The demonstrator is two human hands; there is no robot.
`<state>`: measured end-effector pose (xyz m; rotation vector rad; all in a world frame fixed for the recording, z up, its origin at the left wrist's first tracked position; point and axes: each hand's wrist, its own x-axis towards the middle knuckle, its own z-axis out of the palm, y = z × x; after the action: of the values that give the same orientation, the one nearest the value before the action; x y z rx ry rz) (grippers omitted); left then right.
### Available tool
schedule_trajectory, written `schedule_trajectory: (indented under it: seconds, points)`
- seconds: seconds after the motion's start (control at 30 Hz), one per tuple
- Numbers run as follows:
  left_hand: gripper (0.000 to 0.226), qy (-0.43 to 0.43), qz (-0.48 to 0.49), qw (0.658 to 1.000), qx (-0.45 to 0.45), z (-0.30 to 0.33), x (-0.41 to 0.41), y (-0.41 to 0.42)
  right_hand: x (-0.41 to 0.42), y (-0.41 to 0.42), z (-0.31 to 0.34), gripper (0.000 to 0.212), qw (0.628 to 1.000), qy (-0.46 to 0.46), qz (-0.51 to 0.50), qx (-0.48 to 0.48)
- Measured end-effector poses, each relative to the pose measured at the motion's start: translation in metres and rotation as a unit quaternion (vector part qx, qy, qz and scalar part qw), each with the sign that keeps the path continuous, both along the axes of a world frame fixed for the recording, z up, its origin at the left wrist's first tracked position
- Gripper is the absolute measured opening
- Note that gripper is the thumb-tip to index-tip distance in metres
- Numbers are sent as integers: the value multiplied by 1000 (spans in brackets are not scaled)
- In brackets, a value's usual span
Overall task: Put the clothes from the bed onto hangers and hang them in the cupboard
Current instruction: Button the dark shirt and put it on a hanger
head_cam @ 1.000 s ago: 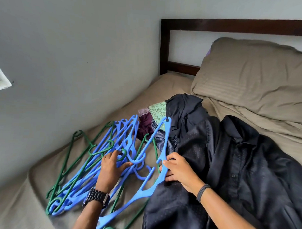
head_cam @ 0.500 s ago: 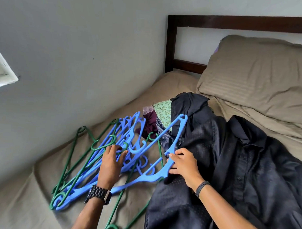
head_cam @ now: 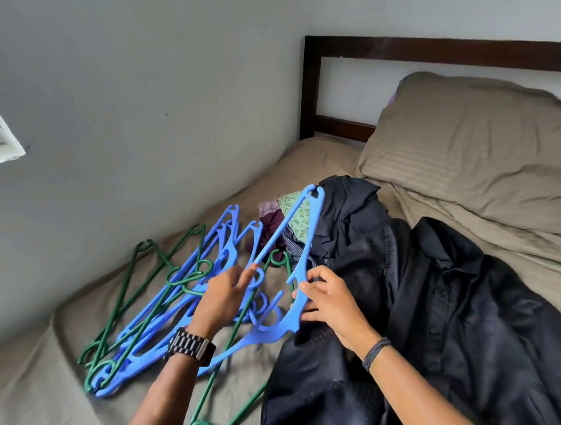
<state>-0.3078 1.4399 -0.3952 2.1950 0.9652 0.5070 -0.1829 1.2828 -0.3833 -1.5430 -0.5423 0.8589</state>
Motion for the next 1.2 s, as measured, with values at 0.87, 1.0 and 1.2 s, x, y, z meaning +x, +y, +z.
schedule_trajectory:
  seconds: [0.87,1.0,1.2]
  points:
    - [29,-423,143,858,-252,40,40,-42,-2,-20,25,25,991,-95,97,-9]
    - [30,-412,79,853,-312,32,77,-92,18,-37,47,25,992,-100,-70,6]
    - [25,-275,-35,882,-381,17,133,-144,78,-91,64,11,971,-92,-222,-13]
